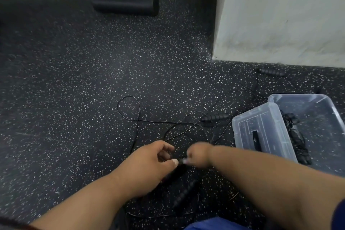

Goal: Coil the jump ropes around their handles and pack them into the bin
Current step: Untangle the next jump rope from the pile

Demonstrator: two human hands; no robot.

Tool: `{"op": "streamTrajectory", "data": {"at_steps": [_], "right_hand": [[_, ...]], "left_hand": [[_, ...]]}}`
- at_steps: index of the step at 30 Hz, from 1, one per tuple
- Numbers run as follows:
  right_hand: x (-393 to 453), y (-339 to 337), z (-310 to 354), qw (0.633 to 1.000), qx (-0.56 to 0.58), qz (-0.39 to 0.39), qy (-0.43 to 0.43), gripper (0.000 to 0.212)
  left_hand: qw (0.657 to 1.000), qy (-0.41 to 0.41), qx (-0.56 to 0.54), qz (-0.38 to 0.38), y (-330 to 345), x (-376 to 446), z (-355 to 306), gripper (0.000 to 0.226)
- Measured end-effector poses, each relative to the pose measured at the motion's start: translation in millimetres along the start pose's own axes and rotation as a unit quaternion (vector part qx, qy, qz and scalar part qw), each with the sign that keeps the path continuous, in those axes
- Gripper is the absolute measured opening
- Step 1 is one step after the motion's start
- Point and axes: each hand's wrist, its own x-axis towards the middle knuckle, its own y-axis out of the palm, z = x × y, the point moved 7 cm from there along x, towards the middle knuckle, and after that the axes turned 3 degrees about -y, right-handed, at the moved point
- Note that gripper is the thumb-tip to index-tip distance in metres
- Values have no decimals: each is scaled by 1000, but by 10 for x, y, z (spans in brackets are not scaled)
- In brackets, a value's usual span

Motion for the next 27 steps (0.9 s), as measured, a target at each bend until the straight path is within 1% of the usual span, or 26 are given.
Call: {"op": "streamTrajectory", "data": {"at_steps": [1, 3, 5, 8, 10, 13, 15, 16, 18, 19, 20, 21, 23, 24, 25, 27], "right_hand": [[-60, -273, 15, 997, 66, -48, -7, 38], [-251, -787, 55, 973, 183, -142, -17, 35], [-516, -1203, 176, 949, 241, -200, -37, 37], [-1039, -1650, 596, 932, 258, -237, -98, 38], [-1406, -1843, 910, 924, 247, -256, -136, 40], [-2008, -2003, 1369, 919, 203, -287, -178, 41], [-2375, -2066, 1606, 917, 173, -306, -190, 40], [-2533, -2088, 1698, 917, 157, -313, -189, 39], [-2810, -2095, 1829, 919, 136, -323, -179, 37], [-2962, -2086, 1892, 917, 132, -332, -177, 35], [-3081, -2083, 1933, 912, 138, -343, -177, 35], [-3194, -2080, 1949, 904, 153, -358, -178, 34], [-3416, -2063, 1932, 881, 197, -390, -180, 34], [-3505, -2050, 1893, 868, 224, -404, -183, 33], [-3566, -2030, 1822, 853, 252, -418, -186, 34], [-3640, -1922, 1599, 828, 298, -443, -172, 35]], "left_hand": [[1000, -6, 11, -2, -15, 1, 19, 31], [999, -11, 32, -12, -56, -5, 56, 42], [997, -11, 63, -34, -101, 17, 95, 61], [993, -11, 69, -90, -197, -29, 110, 90], [992, -9, 46, -118, -243, -104, 79, 103], [990, 13, -52, -134, -286, -285, -30, 117], [980, 38, -120, -153, -347, -425, -156, 125], [975, 49, -136, -168, -383, -497, -232, 127], [969, 72, -141, -189, -444, -660, -424, 126], [970, 87, -133, -187, -451, -766, -546, 120], [973, 99, -122, -169, -429, -816, -645, 109], [977, 118, -106, -140, -374, -859, -742, 88], [984, 160, -44, -69, -161, -981, -921, 39], [980, 189, -32, -49, -55, -1061, -1005, 32], [977, 208, -43, -36, 28, -1126, -1067, 37], [971, 215, -107, -19, 105, -1237, -1162, 45]]}}
